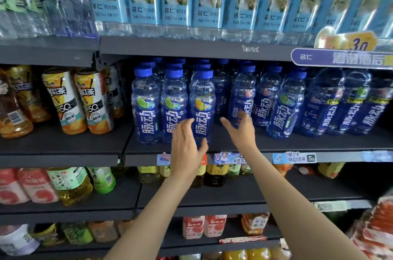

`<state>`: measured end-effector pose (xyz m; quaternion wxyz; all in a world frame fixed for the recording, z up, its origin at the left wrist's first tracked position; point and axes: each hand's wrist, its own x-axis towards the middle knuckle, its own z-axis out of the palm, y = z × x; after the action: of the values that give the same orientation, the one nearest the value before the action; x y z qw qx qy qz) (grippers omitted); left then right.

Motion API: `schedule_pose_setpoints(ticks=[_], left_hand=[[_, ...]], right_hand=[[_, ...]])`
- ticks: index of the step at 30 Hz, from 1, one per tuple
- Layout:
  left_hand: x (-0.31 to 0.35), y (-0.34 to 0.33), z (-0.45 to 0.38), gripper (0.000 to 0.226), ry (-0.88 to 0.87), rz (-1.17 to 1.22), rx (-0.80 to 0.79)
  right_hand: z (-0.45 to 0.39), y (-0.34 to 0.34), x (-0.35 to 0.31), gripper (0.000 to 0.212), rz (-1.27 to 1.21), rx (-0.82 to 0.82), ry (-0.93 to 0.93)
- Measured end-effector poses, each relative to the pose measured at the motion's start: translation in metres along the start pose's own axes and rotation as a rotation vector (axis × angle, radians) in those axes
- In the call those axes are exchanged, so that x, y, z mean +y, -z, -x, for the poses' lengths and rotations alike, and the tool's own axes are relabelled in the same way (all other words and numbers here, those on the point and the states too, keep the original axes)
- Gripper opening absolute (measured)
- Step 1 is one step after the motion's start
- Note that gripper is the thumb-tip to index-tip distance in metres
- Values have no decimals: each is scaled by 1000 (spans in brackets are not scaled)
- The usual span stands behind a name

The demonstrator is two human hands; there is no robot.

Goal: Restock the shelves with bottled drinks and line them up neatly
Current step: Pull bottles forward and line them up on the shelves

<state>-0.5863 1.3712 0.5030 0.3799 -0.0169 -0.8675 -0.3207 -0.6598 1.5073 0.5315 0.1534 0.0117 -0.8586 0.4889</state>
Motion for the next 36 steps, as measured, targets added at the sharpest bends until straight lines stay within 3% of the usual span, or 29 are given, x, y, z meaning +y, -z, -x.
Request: schedule_pose_setpoints(ticks=[3, 7, 12, 15, 24, 30, 36], left_hand=[[6, -15, -6, 68, 82, -30, -26], [8, -33, -10, 76, 223, -81, 16], [3, -50, -11, 66, 254, -94, 156], [0, -54, -10, 62, 276, -75, 169], [1, -54, -10, 65, 296, -86, 151], [2, -54, -11, 64, 283, -90, 138], [2, -56, -10, 65, 317, -74, 139]], right_hand=[[-27, 9, 15, 68, 86, 74, -87], [-60, 6, 25, 71, 98, 12, -98], [-64, -3, 34, 65, 52, 111, -42], [-57, -19, 30, 63, 70, 58, 58], [-80, -53, 12, 75, 130, 94, -39], [-88, -33, 8, 93, 211, -75, -67], [-87, -11, 27, 70, 291, -201, 20]])
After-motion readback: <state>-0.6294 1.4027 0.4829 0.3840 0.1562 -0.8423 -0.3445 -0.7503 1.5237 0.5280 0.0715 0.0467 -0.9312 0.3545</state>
